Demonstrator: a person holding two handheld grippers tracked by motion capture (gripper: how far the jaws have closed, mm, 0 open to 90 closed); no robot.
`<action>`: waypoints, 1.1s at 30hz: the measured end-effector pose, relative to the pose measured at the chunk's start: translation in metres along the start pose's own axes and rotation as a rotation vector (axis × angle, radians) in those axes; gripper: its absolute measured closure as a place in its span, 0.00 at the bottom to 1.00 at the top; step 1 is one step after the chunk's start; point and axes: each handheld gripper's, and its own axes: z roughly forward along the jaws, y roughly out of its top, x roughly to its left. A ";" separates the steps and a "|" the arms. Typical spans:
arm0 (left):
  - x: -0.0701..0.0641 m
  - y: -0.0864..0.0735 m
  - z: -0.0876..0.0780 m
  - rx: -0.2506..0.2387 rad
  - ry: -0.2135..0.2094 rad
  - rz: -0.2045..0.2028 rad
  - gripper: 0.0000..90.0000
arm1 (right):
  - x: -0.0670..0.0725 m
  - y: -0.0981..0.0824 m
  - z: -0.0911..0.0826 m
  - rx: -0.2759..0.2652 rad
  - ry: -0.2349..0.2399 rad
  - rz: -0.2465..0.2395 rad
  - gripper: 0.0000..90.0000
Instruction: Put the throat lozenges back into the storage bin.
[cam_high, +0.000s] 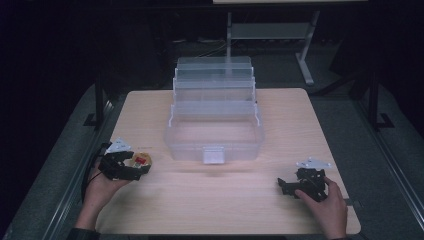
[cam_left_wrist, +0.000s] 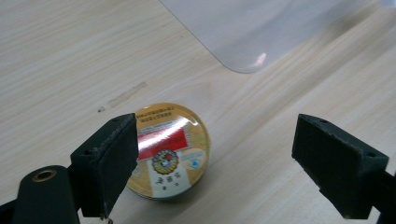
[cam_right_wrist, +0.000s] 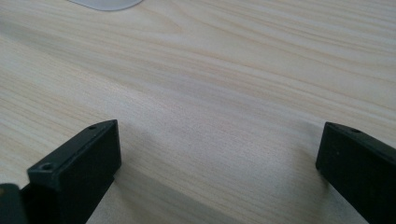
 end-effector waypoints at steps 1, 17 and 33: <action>0.001 0.001 0.000 0.001 0.001 -0.004 0.15 | 0.000 0.000 0.000 0.000 0.000 0.000 0.00; 0.021 0.017 0.010 0.051 0.023 -0.003 0.15 | 0.000 0.000 0.000 0.000 0.000 0.000 0.00; 0.033 0.026 0.034 0.179 0.021 -0.006 0.15 | 0.000 0.000 0.000 0.000 0.000 0.000 0.00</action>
